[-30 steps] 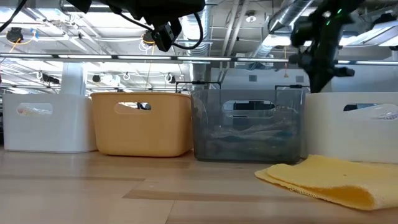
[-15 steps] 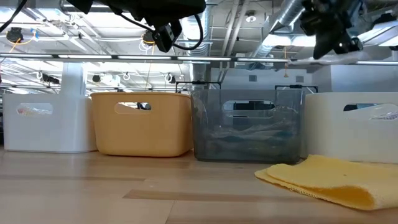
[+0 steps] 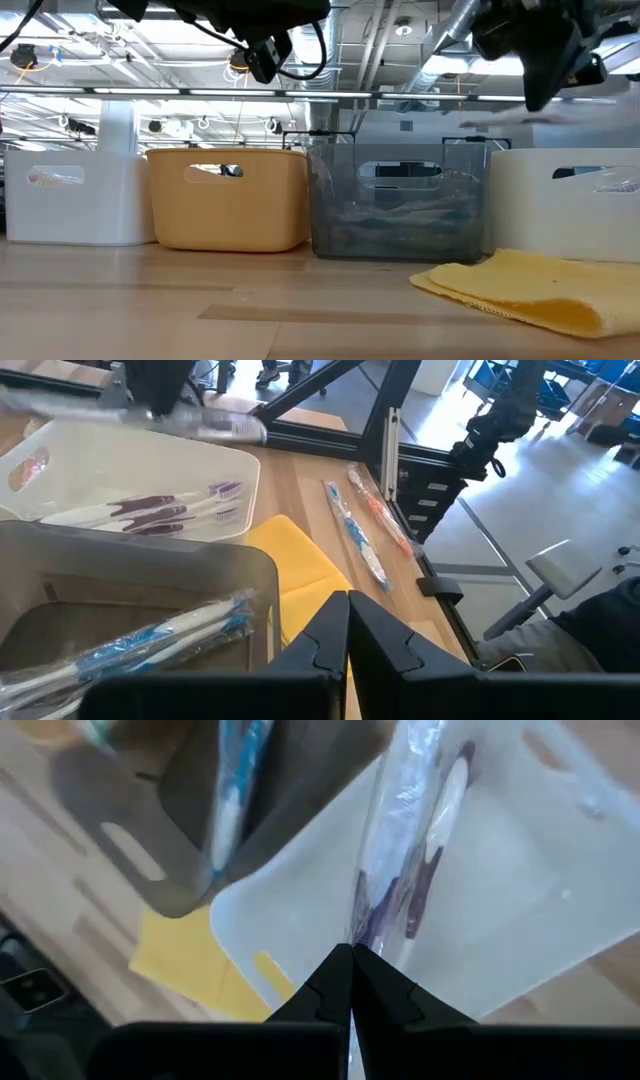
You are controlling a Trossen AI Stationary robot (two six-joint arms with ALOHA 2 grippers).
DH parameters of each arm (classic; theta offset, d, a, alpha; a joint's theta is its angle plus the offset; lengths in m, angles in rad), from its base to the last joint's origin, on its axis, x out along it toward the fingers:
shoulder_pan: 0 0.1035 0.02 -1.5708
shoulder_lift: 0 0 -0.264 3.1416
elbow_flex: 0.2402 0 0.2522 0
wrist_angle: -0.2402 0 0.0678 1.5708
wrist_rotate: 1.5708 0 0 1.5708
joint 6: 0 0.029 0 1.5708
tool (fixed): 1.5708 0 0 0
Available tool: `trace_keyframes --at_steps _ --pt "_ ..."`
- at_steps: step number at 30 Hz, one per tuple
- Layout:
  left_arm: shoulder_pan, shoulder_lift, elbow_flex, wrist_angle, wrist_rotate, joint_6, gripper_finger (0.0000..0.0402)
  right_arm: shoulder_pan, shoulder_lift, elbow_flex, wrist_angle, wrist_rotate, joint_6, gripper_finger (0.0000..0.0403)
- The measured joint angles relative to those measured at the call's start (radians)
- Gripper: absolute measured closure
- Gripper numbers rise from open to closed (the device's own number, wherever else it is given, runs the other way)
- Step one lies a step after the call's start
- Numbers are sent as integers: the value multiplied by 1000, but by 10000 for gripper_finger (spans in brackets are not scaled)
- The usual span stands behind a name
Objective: Pick & Place Toothbrushes
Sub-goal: Put the purple toothbrush into the right white bin
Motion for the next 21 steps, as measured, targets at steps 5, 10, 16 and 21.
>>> trace_keyframes --at_steps 5,10,16,21 --pt "0 0 0 0 0 -2 401 -7 117 0 -7 -3 -29 403" --pt "-1 0 0 0 0 -2 401 -68 183 0 -6 -8 -102 403" --pt "-4 0 0 1 0 -2 401 -133 237 0 -13 -29 -205 403" --pt "-4 0 0 1 0 -2 401 -141 290 0 -21 -96 -302 403"
